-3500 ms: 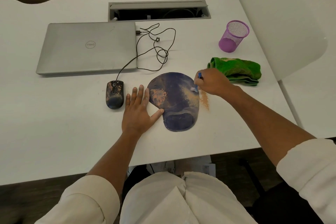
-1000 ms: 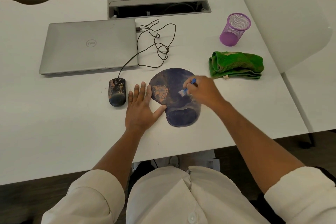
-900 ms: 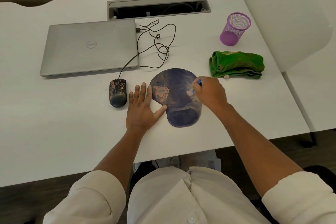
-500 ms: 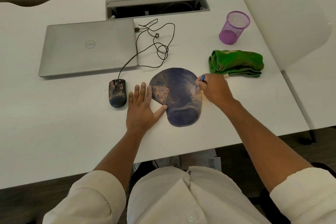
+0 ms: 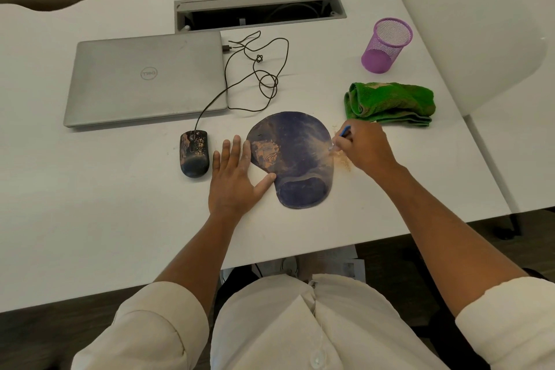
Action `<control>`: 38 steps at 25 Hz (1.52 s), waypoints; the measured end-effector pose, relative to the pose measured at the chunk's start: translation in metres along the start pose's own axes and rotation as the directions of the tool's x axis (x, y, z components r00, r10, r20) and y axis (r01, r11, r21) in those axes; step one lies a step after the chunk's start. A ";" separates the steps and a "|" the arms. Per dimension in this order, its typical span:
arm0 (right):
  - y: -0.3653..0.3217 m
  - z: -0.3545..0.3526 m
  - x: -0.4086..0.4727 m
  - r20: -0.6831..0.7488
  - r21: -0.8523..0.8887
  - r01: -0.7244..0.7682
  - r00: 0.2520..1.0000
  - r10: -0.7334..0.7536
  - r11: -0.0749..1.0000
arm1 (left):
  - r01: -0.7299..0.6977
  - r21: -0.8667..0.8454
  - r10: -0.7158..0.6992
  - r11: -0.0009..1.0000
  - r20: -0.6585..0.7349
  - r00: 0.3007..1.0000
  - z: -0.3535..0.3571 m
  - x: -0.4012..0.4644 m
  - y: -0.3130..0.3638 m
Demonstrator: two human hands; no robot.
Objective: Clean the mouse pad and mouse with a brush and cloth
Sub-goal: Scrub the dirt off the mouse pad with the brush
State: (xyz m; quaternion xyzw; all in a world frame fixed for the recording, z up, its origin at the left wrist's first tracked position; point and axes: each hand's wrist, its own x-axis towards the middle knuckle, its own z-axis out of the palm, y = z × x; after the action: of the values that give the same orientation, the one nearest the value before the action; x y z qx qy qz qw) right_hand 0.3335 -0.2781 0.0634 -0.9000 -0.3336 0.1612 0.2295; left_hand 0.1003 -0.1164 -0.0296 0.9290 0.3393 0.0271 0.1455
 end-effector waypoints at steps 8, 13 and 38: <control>-0.002 0.009 -0.002 0.083 0.021 -0.011 0.997 0.009 1.000 | 0.003 -0.006 -0.003 1.000 -0.009 1.000 0.000 0.000 0.001; -0.006 -0.001 0.004 0.057 0.225 -0.015 0.998 0.002 0.974 | 0.002 0.003 -0.002 1.000 -0.005 1.000 0.000 0.000 0.000; -0.005 0.021 0.017 0.094 0.001 0.114 0.989 -0.113 0.993 | 0.000 -0.006 0.000 1.000 -0.007 1.000 0.001 0.001 0.000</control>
State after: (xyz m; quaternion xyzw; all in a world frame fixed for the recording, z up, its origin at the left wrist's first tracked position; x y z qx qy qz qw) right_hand 0.3337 -0.2566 0.0462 -0.8715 -0.3951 0.1893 0.2203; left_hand 0.1008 -0.1161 -0.0308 0.9284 0.3398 0.0313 0.1473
